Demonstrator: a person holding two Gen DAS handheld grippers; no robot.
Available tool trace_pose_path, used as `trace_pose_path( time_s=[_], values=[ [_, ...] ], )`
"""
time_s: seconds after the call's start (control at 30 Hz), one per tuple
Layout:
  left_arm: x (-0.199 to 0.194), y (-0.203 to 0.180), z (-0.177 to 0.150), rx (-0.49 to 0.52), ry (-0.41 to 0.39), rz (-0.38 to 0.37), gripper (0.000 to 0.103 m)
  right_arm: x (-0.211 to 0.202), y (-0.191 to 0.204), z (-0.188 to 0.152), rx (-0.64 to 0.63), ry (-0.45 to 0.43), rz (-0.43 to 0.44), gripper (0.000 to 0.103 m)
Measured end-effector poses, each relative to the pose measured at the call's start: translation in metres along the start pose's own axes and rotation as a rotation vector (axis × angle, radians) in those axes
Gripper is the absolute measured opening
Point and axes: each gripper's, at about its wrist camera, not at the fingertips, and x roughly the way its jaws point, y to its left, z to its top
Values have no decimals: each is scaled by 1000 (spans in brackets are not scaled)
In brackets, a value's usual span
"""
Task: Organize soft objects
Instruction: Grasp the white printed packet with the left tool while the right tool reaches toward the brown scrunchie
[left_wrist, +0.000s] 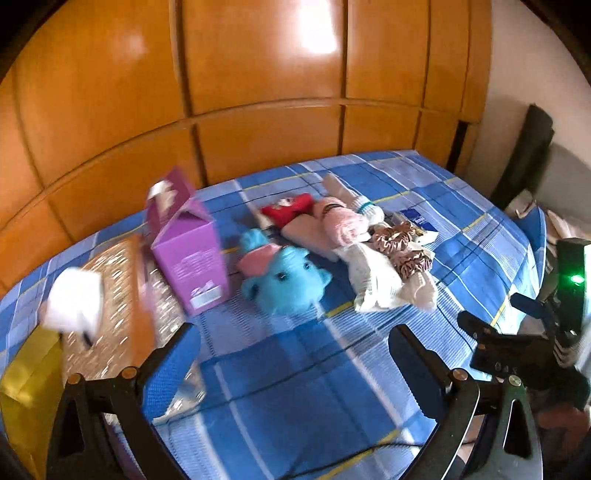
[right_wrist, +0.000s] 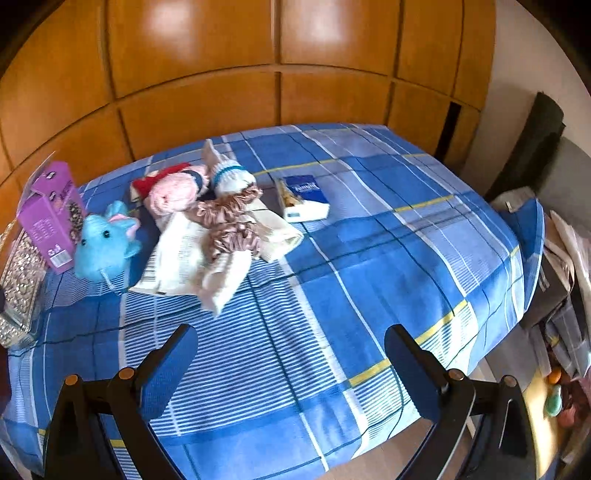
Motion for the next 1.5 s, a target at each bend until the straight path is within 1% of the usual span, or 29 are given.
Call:
trace_pose_path(
  time_s=[0.07, 0.13, 0.17, 0.2, 0.23, 0.27, 0.3, 0.33, 0.47, 0.6, 0.77, 0.8, 0.83, 0.87, 0.9, 0.93, 0.97, 1.03, 1.13, 1.2, 1.27, 1.3, 1.37, 1.43, 1.5],
  values=[
    [12, -9, 8, 11, 15, -20, 98, 4, -2, 0, 5, 9, 0, 103],
    [23, -20, 15, 35, 35, -59, 87, 7, -6, 0, 13, 12, -10, 102],
    [30, -26, 20, 52, 43, -80, 84, 8, -8, 1, 21, 12, -11, 102],
    [38, -32, 24, 66, 49, -91, 79, 8, -10, 1, 30, 13, -11, 102],
    [48, -39, 28, 76, 64, -103, 71, 10, -12, 2, 37, 14, -11, 102],
    [55, -42, 31, 76, 81, -119, 67, 11, -15, 3, 47, 14, -12, 102],
    [65, -45, 34, 70, 105, -146, 58, 11, -17, 3, 56, 16, -13, 102],
    [72, -47, 36, 67, 117, -158, 55, 11, -19, 3, 64, 18, -11, 102],
    [104, -61, 43, 79, 165, -163, 54, 13, -23, 4, 76, 27, 0, 102],
    [136, -69, 46, 70, 209, -138, 54, 15, -26, 4, 89, 29, 5, 102],
    [159, -80, 55, 74, 214, -148, 62, 20, -30, 3, 104, 47, 9, 102],
    [162, -82, 58, 73, 220, -145, 68, 21, -30, 3, 106, 50, 9, 102],
    [165, -83, 59, 70, 222, -140, 70, 21, -30, 3, 108, 52, 10, 102],
    [168, -83, 60, 65, 226, -138, 70, 22, -31, 2, 110, 52, 8, 102],
    [173, -83, 59, 63, 239, -141, 66, 23, -31, 2, 110, 53, 7, 102],
    [178, -82, 57, 53, 261, -158, 55, 23, -31, 2, 108, 55, 8, 102],
    [179, -79, 54, 33, 263, -183, 54, 23, -30, 1, 108, 58, 9, 102],
    [172, -77, 49, 41, 249, -198, 50, 24, -30, 1, 109, 59, 15, 101],
    [155, -74, 37, 48, 252, -227, 47, 24, -31, 2, 110, 59, 18, 93],
    [142, -71, 25, 59, 246, -224, 47, 24, -32, 2, 119, 64, 32, 92],
    [128, -67, 13, 65, 239, -221, 47, 25, -33, 3, 130, 75, 50, 82],
    [123, -64, 6, 65, 238, -213, 47, 26, -34, 4, 136, 80, 60, 80],
    [112, -61, -3, 74, 226, -212, 47, 27, -35, 6, 152, 94, 93, 72],
    [99, -59, -12, 97, 202, -209, 47, 27, -34, 14, 152, 84, 123, 67],
    [93, -57, -18, 106, 197, -209, 47, 27, -32, 24, 145, 66, 154, 65]
  ],
)
